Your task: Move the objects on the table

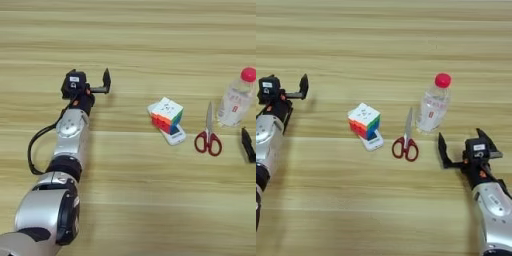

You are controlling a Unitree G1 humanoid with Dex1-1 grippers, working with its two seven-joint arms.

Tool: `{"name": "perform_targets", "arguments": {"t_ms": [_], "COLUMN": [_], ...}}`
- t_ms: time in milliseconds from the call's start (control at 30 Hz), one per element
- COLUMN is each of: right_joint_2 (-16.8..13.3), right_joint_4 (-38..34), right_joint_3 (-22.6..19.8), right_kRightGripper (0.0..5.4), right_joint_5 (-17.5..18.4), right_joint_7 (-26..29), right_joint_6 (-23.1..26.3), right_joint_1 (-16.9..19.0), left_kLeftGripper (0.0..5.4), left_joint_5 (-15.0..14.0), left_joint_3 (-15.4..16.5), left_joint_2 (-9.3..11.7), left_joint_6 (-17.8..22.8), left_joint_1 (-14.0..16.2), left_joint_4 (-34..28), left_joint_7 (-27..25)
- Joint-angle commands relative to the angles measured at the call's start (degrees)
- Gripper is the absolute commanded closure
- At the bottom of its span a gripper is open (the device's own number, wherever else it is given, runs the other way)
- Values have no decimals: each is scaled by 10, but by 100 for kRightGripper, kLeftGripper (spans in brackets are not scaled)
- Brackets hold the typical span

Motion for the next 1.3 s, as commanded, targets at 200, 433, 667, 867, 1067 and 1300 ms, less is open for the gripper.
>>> {"name": "perform_targets", "arguments": {"t_ms": [200,433,667,867,1067,1300], "right_joint_2": [-7,-10,-12,-8,-4,1], "right_joint_4": [-32,-53,-82,-118,-179,-227], "right_joint_3": [30,73,87,95,111,120], "right_kRightGripper": [0,0,0,0,0,0], "right_joint_5": [47,39,45,55,57,63], "right_joint_7": [108,157,181,188,190,179], "right_joint_6": [23,42,53,70,84,103], "right_joint_1": [26,50,63,73,85,81], "left_kLeftGripper": [2,2,2,2,2,2], "left_joint_5": [4,5,5,5,6,6], "left_joint_3": [-1,-1,-1,-1,-1,-2], "left_joint_2": [-2,-3,-2,-1,-1,-3], "left_joint_6": [-6,-7,-7,-6,-6,-7], "left_joint_1": [-11,-11,-10,-10,-10,-11], "left_joint_4": [4,4,4,3,5,8], "left_joint_7": [5,6,5,4,4,4]}}
